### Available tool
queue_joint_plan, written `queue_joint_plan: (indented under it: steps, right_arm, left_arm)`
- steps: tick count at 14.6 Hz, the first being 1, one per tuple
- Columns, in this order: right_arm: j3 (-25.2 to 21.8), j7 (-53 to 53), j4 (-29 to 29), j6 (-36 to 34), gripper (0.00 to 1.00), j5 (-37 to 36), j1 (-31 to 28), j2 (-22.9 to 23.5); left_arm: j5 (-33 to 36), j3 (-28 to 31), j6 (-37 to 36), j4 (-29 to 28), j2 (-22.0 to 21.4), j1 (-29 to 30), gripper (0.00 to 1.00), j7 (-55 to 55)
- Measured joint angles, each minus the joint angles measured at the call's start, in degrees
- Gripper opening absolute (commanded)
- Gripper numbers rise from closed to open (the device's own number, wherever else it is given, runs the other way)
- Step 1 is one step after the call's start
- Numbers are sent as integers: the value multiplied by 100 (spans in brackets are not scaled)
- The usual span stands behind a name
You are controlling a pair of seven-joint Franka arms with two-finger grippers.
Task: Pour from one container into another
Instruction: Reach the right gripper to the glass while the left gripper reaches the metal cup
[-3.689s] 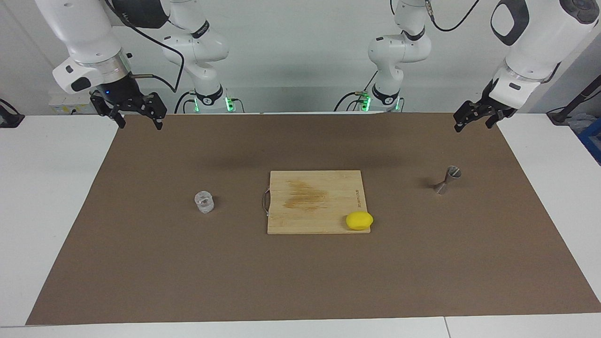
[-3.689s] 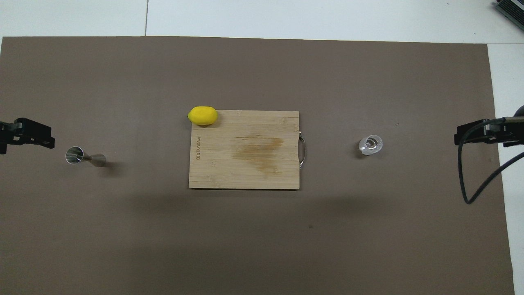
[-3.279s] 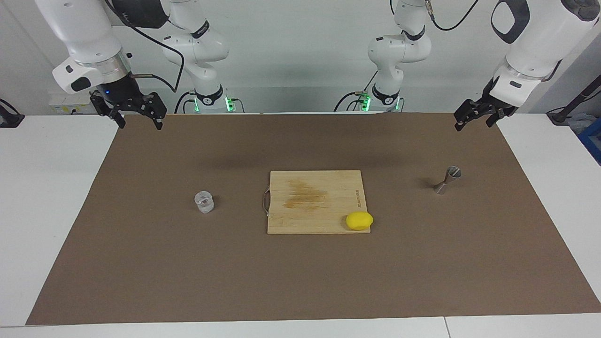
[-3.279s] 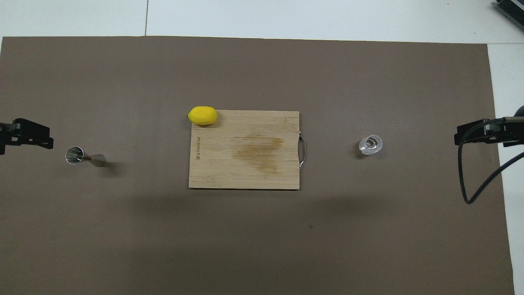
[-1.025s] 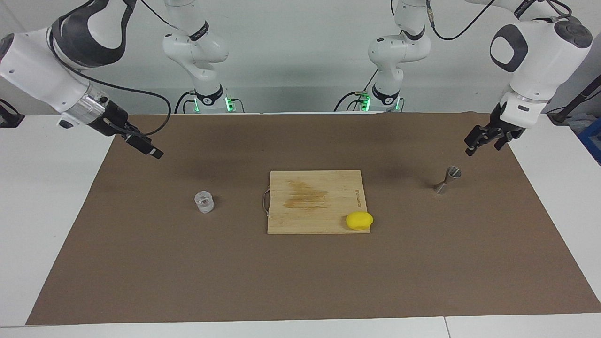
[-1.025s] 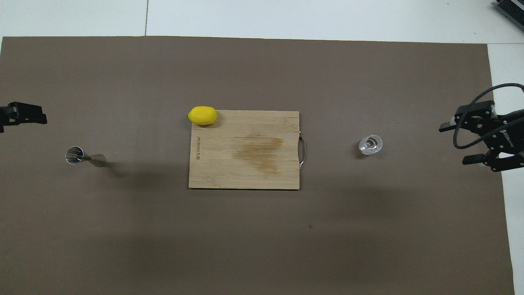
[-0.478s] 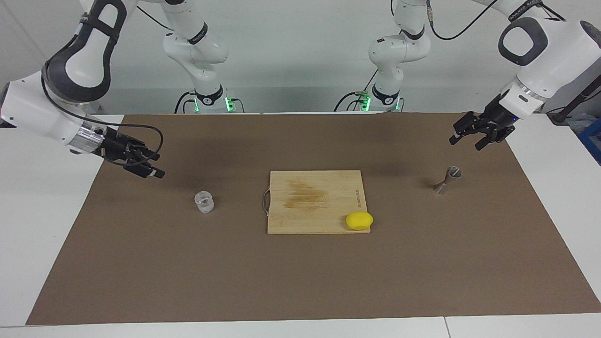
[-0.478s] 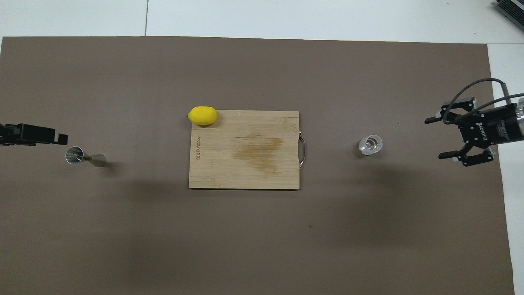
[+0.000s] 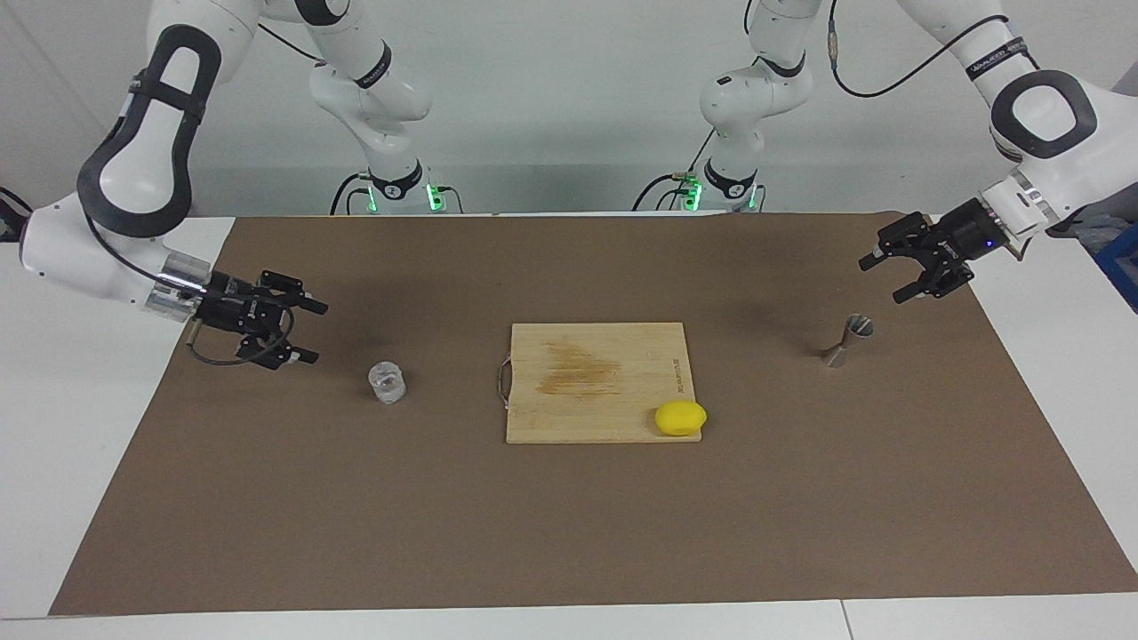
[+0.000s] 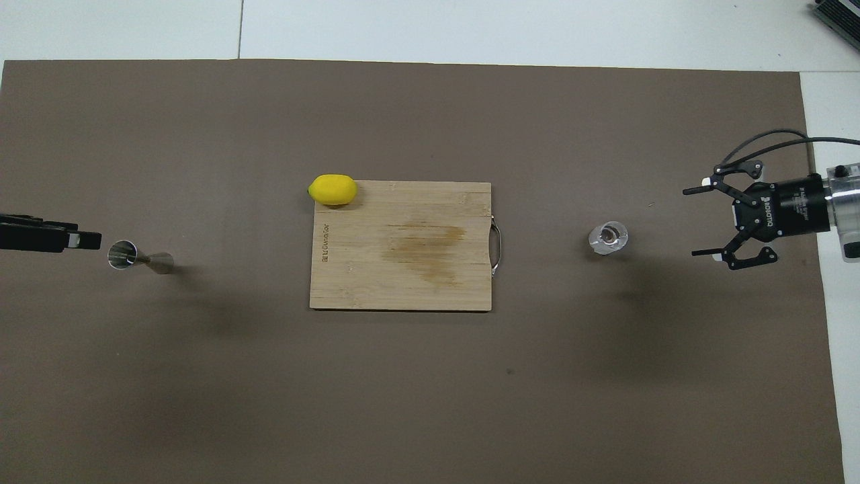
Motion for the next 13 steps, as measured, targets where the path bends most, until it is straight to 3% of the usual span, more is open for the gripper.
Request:
queue_joint_plan:
  steps: [4,7,13]
  right_arm:
    - [-4,107,-18,45,100,606,-142,504]
    - [-4,9,-77,85,100,950,-220,836]
    - [14,-644,-598,322,100,1416,-205,1016]
  left_arm:
    - [-463,-1,-990,958,945,429,100,1303]
    - [-921,-14,-1204,1632,1631,747,100,2288]
    - [-1302,-16,-1387,1755,1999,1049,100,4840]
